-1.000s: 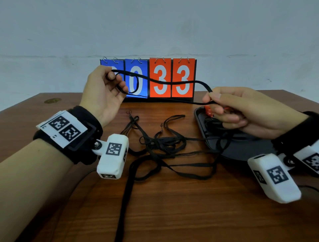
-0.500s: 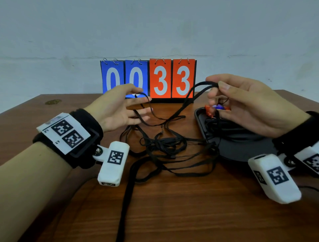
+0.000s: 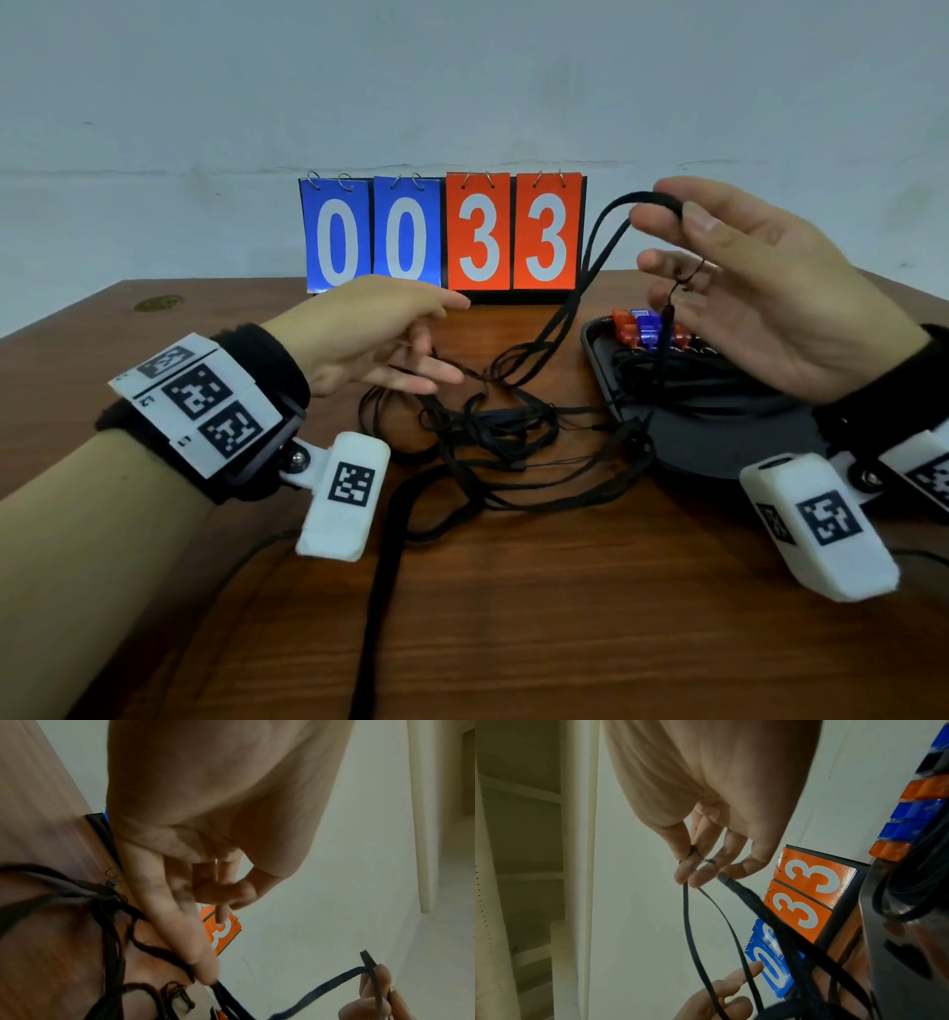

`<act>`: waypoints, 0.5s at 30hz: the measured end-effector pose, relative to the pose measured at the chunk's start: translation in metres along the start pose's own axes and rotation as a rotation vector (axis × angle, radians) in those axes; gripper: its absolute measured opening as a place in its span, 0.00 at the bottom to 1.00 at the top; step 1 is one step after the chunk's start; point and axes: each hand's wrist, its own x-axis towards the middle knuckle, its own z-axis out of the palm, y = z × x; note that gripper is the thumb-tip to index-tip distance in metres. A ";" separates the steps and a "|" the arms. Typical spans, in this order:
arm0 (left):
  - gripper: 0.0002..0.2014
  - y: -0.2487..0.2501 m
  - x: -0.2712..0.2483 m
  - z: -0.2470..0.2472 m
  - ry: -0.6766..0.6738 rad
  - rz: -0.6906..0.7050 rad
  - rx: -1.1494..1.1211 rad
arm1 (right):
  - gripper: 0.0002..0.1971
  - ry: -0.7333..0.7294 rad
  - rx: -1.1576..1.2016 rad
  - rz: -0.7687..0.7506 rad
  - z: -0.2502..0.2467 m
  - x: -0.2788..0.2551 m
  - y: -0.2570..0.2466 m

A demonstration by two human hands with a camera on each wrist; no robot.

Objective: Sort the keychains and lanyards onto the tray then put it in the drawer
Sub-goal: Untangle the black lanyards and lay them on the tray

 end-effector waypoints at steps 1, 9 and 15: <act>0.14 0.001 -0.001 0.000 0.005 0.008 0.025 | 0.12 0.001 0.001 0.001 0.000 0.000 0.000; 0.27 0.012 -0.017 -0.001 -0.626 0.066 -0.362 | 0.13 -0.127 -0.102 0.048 0.007 -0.006 0.000; 0.31 0.008 -0.020 0.011 -1.059 0.064 -0.426 | 0.14 -0.285 -0.152 0.043 0.007 -0.008 0.002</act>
